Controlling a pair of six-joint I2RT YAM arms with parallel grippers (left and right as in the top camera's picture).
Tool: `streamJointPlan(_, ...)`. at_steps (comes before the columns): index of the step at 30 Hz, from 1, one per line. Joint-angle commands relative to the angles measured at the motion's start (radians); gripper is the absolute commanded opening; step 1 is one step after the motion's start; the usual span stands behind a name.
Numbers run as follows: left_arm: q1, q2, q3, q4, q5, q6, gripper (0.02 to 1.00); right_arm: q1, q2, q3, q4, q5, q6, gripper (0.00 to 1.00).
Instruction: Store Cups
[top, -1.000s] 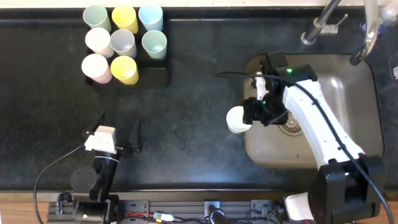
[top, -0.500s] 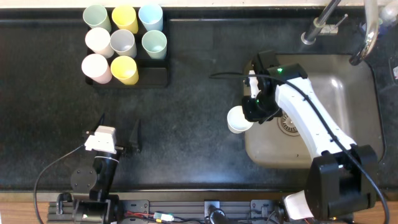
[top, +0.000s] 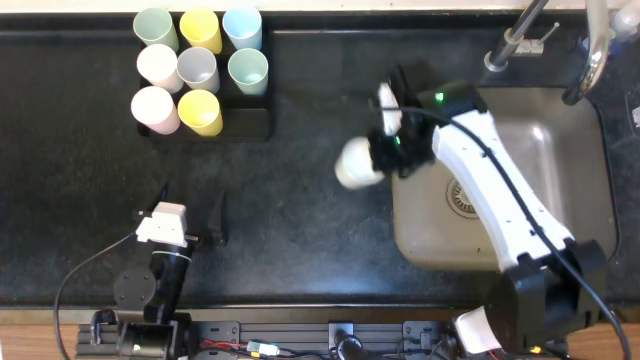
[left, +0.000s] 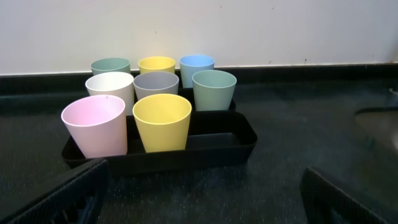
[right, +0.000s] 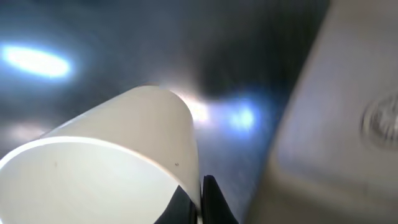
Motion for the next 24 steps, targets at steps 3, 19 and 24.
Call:
streamJointPlan(3,-0.003,-0.009,-0.001,-0.003,0.014,0.015,1.0,0.083,0.053,0.389,0.01,0.05,0.142,0.042)
streamJointPlan(19,-0.003,-0.009,-0.001,-0.003,0.014,0.015,0.998,0.251,0.5,0.879,-0.004,0.05,0.256,0.042)
streamJointPlan(24,-0.003,-0.009,-0.001,-0.003,0.014,0.015,1.0,0.267,0.548,0.879,0.043,0.073,0.294,0.042)
